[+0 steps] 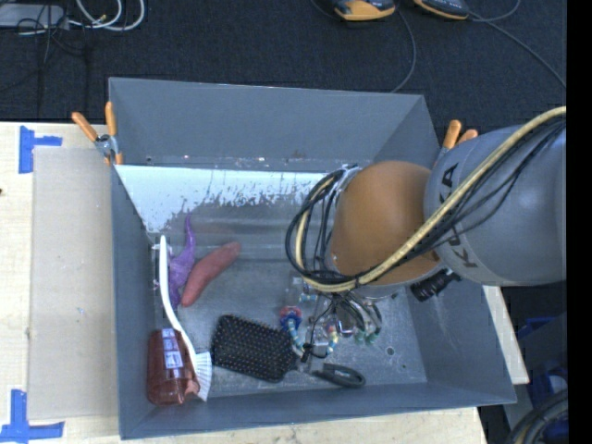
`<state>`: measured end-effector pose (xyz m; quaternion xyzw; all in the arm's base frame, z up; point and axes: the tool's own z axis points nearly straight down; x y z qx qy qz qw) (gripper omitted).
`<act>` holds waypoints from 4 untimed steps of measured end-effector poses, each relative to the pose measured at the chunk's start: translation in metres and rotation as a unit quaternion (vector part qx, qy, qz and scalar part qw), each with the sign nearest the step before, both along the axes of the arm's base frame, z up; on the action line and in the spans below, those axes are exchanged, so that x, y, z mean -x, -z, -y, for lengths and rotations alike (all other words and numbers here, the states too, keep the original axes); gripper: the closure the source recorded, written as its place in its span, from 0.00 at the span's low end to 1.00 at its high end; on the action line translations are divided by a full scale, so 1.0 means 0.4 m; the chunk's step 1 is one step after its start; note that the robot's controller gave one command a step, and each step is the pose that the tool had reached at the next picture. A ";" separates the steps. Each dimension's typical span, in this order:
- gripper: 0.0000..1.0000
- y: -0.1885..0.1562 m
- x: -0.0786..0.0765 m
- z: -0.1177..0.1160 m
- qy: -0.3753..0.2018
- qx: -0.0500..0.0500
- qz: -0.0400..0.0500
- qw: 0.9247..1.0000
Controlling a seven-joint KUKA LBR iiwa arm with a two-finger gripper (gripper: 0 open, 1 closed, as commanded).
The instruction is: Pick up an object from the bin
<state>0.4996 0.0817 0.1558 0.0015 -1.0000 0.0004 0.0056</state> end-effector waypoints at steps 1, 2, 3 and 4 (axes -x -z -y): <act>0.00 -0.010 -0.005 0.001 0.001 0.000 0.004 1.000; 0.00 0.105 0.001 -0.001 0.018 0.000 0.005 1.000; 1.00 0.213 -0.018 -0.049 0.075 0.000 -0.001 0.997; 1.00 0.213 -0.018 -0.049 0.075 0.000 -0.001 0.997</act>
Offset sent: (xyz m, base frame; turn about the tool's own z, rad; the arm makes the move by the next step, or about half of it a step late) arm -0.0053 0.0011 -0.0791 0.0600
